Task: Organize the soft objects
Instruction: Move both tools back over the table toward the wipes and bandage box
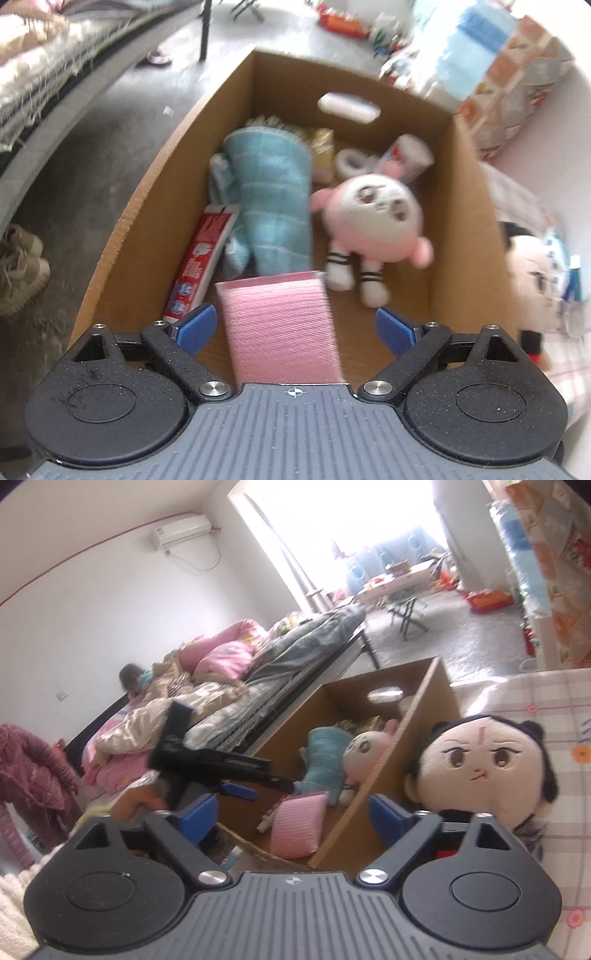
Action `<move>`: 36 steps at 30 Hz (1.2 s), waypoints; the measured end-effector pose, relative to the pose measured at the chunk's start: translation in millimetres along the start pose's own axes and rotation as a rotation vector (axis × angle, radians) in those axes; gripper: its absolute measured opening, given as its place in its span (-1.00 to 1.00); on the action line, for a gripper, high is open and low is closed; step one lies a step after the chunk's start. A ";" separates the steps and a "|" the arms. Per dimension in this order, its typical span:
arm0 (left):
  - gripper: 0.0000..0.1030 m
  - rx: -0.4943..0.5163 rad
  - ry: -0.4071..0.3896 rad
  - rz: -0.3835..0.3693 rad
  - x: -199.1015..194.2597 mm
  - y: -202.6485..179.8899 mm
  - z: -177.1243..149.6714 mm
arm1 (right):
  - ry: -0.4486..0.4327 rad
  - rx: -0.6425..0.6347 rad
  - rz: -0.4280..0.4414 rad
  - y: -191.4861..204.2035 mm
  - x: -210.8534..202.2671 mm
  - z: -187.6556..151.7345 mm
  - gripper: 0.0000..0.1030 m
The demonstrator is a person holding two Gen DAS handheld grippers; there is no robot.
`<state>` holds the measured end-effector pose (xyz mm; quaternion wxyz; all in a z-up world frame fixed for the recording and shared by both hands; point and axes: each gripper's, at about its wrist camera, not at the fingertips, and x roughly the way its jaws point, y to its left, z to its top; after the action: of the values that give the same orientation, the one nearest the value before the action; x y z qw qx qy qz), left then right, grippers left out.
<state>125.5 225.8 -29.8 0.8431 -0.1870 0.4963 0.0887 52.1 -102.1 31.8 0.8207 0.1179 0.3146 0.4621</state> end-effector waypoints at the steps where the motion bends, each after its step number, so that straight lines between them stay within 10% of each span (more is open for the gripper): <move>1: 0.84 0.011 -0.025 -0.011 -8.7 -5.0 -5.0 | -0.016 -0.001 -0.012 -0.7 -4.7 -2.8 0.92; 9: 0.96 0.187 -0.221 -0.114 -60.5 -69.0 -49.9 | -0.126 0.081 -0.187 -25.9 -48.3 -37.9 0.97; 22: 0.97 0.413 -0.237 -0.312 -70.3 -205.0 -84.5 | -0.316 0.264 -0.456 -104.8 -144.6 -87.7 0.97; 36: 0.96 0.285 0.006 -0.368 31.5 -366.4 20.9 | -0.317 0.043 -0.603 -162.8 -168.0 41.7 0.96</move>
<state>280.6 -101.9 35.3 0.8615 -0.1538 0.4639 -0.1381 126.6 -326.6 53.6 0.9563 0.1073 0.2137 0.1680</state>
